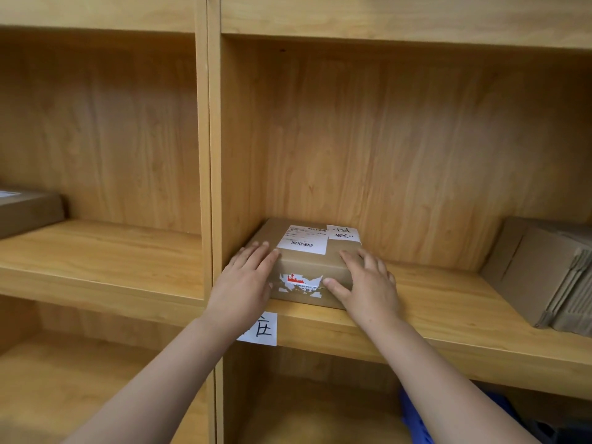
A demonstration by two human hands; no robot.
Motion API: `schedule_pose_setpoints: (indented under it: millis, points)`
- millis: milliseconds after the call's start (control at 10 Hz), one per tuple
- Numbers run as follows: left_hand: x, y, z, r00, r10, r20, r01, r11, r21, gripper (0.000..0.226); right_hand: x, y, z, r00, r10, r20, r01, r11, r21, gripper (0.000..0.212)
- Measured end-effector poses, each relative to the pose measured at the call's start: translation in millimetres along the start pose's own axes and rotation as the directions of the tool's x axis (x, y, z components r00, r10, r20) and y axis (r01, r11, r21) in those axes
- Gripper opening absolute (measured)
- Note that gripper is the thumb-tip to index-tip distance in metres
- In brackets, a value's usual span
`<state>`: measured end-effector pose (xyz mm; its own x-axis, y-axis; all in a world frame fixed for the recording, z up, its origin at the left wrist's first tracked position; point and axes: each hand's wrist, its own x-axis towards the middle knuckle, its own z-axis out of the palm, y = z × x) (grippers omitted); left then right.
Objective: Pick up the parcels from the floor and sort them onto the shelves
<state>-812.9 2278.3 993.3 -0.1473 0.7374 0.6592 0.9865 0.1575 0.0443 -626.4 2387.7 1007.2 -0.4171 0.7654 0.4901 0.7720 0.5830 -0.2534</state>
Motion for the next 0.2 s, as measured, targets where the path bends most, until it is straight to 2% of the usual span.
schedule_pose_setpoints:
  millis: [200]
  points:
    - [-34.8,-9.1,-12.4,0.999,-0.014,-0.041,0.014,1.000,-0.013,0.053,-28.5,-10.0,1.0,0.991,-0.004,-0.131,-0.001,0.999,-0.040,0.076]
